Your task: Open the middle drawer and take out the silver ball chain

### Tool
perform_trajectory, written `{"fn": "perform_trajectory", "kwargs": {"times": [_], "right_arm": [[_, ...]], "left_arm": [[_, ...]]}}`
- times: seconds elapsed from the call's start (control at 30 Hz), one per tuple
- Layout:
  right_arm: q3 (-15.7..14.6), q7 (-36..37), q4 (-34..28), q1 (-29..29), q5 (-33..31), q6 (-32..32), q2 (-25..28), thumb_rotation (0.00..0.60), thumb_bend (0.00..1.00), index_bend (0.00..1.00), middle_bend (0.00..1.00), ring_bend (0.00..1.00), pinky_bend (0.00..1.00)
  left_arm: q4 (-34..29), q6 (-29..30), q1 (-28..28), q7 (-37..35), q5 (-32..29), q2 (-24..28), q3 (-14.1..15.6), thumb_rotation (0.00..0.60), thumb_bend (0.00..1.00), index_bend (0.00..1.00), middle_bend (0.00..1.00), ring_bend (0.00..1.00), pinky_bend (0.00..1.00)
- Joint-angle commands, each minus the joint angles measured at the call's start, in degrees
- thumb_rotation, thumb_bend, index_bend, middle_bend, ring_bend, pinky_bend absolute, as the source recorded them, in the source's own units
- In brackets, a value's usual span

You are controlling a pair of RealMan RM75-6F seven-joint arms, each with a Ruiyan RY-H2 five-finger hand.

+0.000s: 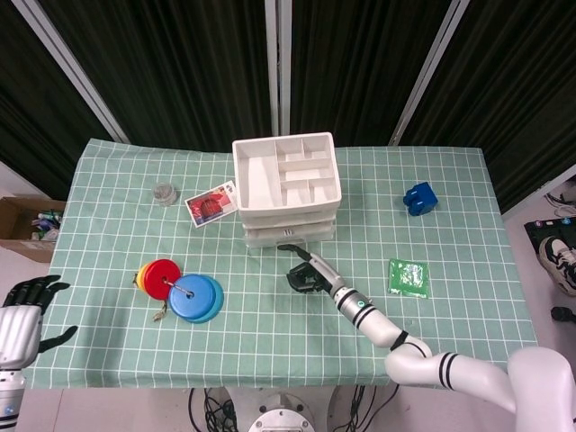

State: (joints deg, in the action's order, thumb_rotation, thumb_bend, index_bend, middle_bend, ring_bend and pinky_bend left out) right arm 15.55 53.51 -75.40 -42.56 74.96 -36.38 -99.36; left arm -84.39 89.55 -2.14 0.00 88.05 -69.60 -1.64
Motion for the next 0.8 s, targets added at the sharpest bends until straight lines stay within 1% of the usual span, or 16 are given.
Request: {"fn": "perform_trajectory", "kwargs": {"times": [0.03,0.13,0.2,0.3,0.4,0.5,0.6,0.8], "right_arm": [[-1.9,-3.1,-3.4,1.3,1.9,-1.8,2.8,0.6,0.48,0.0,0.76,0.71,0.73],[-3.9,-9.1,-8.0,2.4,4.3,-4.3,6.8,0.6,0.48,0.0,0.76,0.71,0.73],[-4.8,-15.2,-11.3,3.1,5.1,-6.6,9.6,0.6,0.48,0.0,0.76,0.71,0.73],[-5.0,-23.6,-16.5,3.8,4.2,-8.5,13.7,0.6,0.48,0.01,0.76,0.71,0.73],[-4.2,-31.3,-20.2,3.7,1.6,-9.9,16.7,0.6,0.48,0.01,0.76,0.71,0.73],[-3.0,-37.6,-21.9,2.5,-2.9,-9.2,18.4,0.6,0.48,0.02,0.76,0.71,0.73],[-1.9,-41.6,-22.2,0.7,-7.7,-7.6,19.4,0.6,0.48,0.04,0.76,0.71,0.73],[-1.4,-46.9,-20.9,-1.9,-14.5,-6.2,18.8,0.6,0.48,0.08,0.76,0.71,0.73]], "left_arm": [[-0.1,0.1,0.0,0.0,0.0,0.1,0.0,0.6,0.04,0.3,0.22,0.18,0.2],[-0.1,0.1,0.1,0.1,-0.1,0.1,0.0,0.6,0.04,0.3,0.22,0.18,0.2],[-0.2,0.2,0.1,0.1,-0.1,0.2,-0.1,0.6,0.04,0.3,0.22,0.18,0.2],[-0.4,0.2,0.0,0.2,0.1,0.2,-0.1,0.6,0.04,0.3,0.22,0.18,0.2],[-0.6,0.2,-0.1,0.4,0.3,0.2,-0.2,0.6,0.04,0.3,0.22,0.18,0.2],[-0.9,0.0,-0.4,0.7,0.5,0.2,-0.2,0.6,0.04,0.3,0.22,0.18,0.2],[-1.2,0.1,-0.5,1.0,0.6,0.3,-0.3,0.6,0.04,0.3,0.22,0.18,0.2],[-1.7,0.0,-0.5,1.5,0.4,0.4,-0.3,0.6,0.04,0.3,0.22,0.18,0.2]]}}
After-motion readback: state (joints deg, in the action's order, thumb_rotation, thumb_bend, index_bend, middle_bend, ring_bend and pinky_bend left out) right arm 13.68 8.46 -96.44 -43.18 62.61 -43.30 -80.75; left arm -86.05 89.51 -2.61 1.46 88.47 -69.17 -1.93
